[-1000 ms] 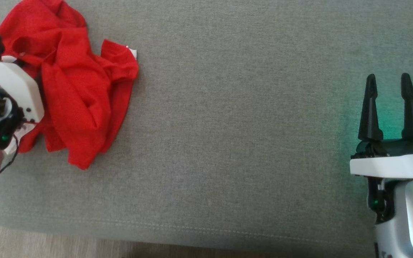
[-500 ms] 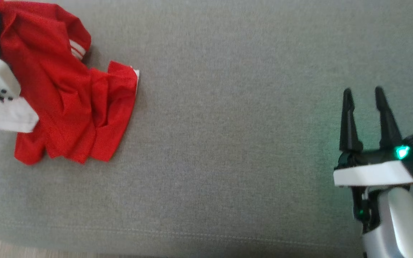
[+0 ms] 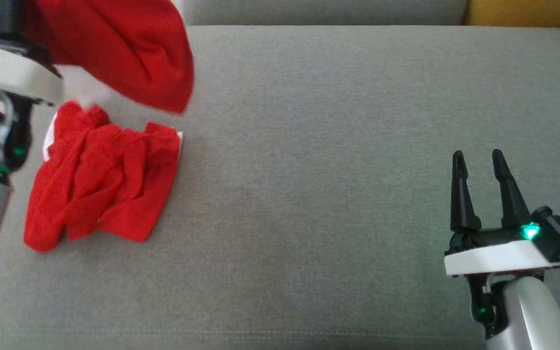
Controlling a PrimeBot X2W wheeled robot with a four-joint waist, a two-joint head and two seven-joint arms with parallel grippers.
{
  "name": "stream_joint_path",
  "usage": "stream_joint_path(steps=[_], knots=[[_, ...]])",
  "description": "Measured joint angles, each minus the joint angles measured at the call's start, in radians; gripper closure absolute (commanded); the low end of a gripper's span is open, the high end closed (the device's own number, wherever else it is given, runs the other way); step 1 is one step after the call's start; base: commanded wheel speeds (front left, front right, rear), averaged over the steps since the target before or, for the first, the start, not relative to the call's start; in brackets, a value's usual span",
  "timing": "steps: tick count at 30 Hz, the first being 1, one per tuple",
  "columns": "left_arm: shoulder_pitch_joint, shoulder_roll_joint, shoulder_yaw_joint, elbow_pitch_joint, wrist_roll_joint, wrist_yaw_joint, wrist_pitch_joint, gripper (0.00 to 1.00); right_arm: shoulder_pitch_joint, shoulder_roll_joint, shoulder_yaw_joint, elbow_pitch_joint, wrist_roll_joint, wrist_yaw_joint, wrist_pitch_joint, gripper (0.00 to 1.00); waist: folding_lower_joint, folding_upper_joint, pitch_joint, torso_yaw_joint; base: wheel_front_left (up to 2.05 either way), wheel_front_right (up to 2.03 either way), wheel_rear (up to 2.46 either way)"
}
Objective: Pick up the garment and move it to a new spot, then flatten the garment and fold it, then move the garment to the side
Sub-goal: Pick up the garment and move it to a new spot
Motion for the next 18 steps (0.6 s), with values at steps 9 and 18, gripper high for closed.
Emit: stream_joint_path(steps=[9,18], knots=[[0.011,-0.031,-0.067,-0.168,0.017,0.032,0.087,1.0,-0.003,0.0,0.025,-0.014,0.016,0.0,0.0,0.0,0.0,0.0,0.012,-0.079,0.0,0.0,0.0],[0.008,-0.127,-0.176,-0.166,0.051,0.039,0.153,1.0,-0.035,0.0,0.063,-0.061,0.042,0.0,0.0,0.0,0.0,0.0,0.049,-0.204,0.0,0.0,0.0]])
